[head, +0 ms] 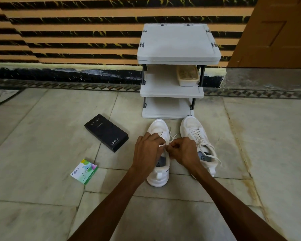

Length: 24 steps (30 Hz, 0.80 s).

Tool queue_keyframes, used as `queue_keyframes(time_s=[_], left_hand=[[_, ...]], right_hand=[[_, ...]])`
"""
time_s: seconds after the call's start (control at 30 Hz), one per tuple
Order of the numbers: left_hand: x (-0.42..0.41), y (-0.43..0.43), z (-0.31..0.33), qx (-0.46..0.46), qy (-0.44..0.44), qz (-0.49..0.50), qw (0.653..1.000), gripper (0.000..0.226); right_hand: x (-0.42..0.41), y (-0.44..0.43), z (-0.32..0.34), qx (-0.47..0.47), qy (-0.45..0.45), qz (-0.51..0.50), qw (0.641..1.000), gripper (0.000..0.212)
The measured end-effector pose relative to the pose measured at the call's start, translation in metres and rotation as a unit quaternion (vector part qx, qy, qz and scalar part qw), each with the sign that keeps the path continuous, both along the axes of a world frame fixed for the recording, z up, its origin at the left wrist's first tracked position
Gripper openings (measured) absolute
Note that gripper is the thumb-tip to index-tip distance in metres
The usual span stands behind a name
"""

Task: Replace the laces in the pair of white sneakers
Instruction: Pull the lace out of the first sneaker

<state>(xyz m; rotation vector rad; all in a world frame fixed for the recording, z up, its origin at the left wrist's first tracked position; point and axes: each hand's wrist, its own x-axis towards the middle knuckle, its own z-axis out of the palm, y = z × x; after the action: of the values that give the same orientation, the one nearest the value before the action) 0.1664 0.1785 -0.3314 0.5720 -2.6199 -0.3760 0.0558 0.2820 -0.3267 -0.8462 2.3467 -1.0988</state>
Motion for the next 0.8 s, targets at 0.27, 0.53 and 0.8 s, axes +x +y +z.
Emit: queue_keyframes(time_s=[0.27, 0.53, 0.8], left_hand=[[0.004, -0.03, 0.047, 0.206, 0.328, 0.158, 0.908, 0.004], [-0.001, -0.027, 0.028, 0.653, 0.236, 0.156, 0.703, 0.009], [-0.009, -0.011, 0.006, 0.095, -0.198, 0.079, 0.972, 0.013]], right_hand=[[0.0, -0.001, -0.002, 0.001, -0.037, -0.029, 0.999, 0.015], [0.001, -0.001, -0.003, 0.001, -0.05, -0.038, 0.998, 0.014], [0.008, 0.0, -0.006, -0.001, -0.008, -0.058, 0.998, 0.016]])
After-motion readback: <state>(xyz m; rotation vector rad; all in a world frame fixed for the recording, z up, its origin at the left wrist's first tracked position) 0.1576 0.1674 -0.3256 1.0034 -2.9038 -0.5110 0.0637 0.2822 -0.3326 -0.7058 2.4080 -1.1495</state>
